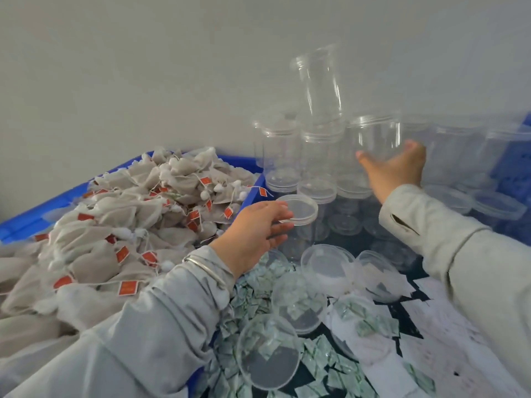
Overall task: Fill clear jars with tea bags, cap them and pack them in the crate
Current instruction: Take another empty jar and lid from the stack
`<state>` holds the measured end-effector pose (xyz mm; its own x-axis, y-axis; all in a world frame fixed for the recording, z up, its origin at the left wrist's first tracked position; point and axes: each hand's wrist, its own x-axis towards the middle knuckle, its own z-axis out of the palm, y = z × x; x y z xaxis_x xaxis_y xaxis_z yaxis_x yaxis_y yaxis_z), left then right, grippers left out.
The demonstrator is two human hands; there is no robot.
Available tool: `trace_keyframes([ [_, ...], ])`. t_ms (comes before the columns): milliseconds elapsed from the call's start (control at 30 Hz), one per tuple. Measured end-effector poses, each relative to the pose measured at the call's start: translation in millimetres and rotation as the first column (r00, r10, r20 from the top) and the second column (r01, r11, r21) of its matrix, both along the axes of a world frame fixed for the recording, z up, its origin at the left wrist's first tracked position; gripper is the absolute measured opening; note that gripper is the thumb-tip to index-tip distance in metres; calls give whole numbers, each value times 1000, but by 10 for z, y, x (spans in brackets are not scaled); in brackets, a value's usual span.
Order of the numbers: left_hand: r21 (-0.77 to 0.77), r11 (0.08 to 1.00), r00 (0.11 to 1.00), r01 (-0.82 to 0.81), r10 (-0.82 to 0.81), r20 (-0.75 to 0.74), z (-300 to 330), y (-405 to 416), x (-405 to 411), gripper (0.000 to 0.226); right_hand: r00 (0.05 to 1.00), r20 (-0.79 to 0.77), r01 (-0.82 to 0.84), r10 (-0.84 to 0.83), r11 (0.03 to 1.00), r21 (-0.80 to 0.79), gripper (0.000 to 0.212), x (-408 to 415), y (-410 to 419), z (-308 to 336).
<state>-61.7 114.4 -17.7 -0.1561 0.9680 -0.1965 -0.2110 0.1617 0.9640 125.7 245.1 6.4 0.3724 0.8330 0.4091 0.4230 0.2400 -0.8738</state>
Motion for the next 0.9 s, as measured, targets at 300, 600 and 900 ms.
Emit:
trace_keyframes([
  [300,297,903,835,311,-110,-539,121,-255,143,82,842,183,-501,507,862,-82,100,-2,-1452,-743],
  [600,-12,864,439,503,-267,-858,-123,-444,283,98,706,-112,-708,699,692,-141,91,140,-1822,-1103],
  [900,-41,881,370,471,-240,-897,-239,-394,500,95,697,-175,-709,695,705,-26,86,308,-1710,-1248],
])
